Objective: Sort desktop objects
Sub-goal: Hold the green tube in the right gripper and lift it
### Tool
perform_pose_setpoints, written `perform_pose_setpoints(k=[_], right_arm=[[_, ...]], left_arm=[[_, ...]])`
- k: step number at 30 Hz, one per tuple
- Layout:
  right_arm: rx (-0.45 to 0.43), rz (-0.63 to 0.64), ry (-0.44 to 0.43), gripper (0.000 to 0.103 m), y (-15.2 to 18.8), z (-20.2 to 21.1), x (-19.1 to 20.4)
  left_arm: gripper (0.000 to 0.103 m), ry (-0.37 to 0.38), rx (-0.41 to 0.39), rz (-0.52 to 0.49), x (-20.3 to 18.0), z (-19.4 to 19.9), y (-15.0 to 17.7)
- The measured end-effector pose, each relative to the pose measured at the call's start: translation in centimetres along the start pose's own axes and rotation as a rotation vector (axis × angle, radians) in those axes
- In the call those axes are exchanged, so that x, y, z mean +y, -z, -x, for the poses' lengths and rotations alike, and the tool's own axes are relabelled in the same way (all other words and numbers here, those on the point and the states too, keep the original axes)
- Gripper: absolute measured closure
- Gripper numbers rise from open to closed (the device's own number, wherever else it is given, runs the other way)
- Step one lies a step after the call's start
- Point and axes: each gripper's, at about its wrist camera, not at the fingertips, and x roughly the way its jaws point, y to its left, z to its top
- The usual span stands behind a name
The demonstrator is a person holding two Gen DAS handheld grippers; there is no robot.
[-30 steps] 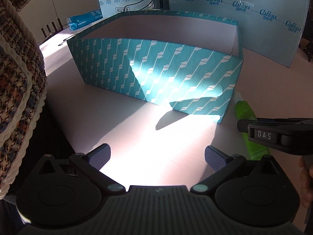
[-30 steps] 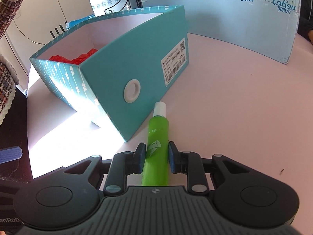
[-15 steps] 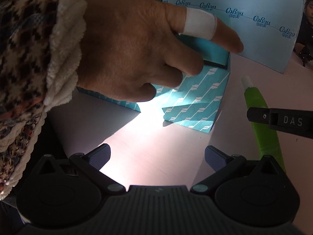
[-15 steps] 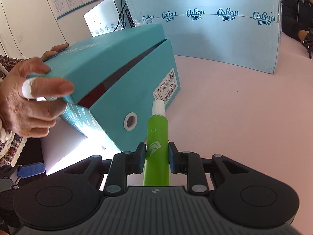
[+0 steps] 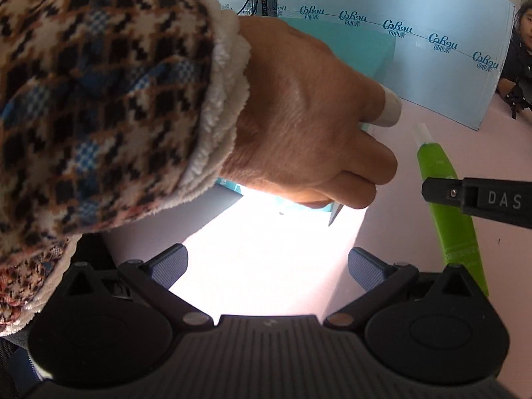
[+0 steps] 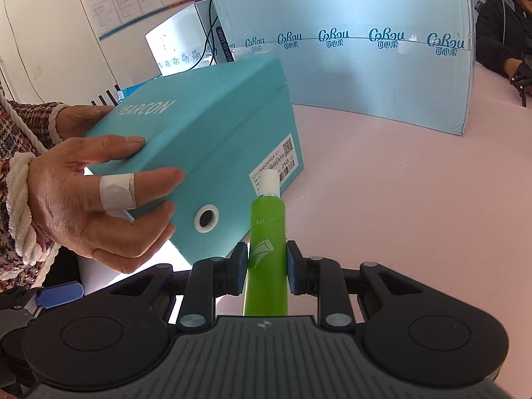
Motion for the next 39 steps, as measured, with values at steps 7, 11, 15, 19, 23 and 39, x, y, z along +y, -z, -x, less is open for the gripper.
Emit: perform_pose_setpoints(k=[7,11,15,19,23,39], right_arm=[[0.007,-0.01,0.009,0.081,0.4,0.0,0.0],[0.011,-0.016,0.014,0.081,0.6,0.0,0.1],[0.0,-0.019,0.013,0.081,0.4,0.1,0.2],[-0.017,-0.019,0.006,0.081,0.1,0.2,0.4],[-0.031,-0.017,-0.002,0.081,-0.4,0.4,0.7],[-0.053,0.004,-0.019,0.089,-1.5,0.3,1.7]], left_arm=[[0.0,0.007,0.002,-0.008,-0.1,0.1,0.1],[0.0,0.011,0.002,-0.01,-0.3,0.2,0.0],[0.0,0.011,0.0,-0.01,-0.5,0.2,-0.3],[0.0,0.013,-0.005,-0.01,-0.4,-0.2,-0.2],[0.0,0.017,-0.004,-0.006,0.4,-0.4,0.8],[0.0,0.016,0.01,0.004,0.6,-1.9,0.5]])
